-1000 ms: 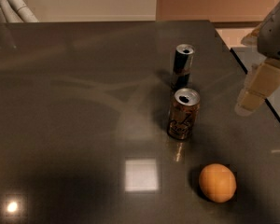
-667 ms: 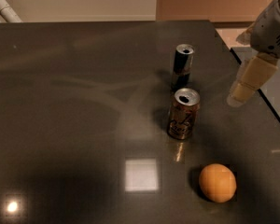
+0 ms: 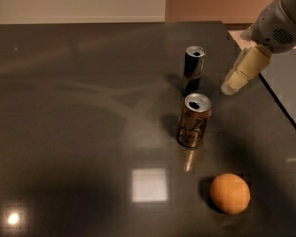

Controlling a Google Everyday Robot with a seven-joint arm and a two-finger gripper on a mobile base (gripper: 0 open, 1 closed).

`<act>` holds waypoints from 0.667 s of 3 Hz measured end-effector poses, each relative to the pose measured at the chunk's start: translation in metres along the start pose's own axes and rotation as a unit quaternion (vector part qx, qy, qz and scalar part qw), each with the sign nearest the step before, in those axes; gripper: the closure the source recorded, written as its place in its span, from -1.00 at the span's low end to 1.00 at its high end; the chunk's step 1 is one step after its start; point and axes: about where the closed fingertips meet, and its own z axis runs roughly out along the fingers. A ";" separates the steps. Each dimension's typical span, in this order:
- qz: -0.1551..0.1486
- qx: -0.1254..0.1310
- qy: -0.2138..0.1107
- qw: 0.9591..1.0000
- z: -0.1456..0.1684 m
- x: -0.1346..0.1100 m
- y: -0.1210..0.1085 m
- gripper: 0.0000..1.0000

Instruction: Knock redbull can over

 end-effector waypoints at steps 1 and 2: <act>0.025 -0.003 -0.034 0.999 0.014 -0.013 -0.017 -1.00; 0.044 -0.007 -0.065 0.997 0.028 -0.028 -0.028 -1.00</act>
Offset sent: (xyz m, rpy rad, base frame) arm 0.0672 0.0344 -0.0080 0.2382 -0.0343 -0.0743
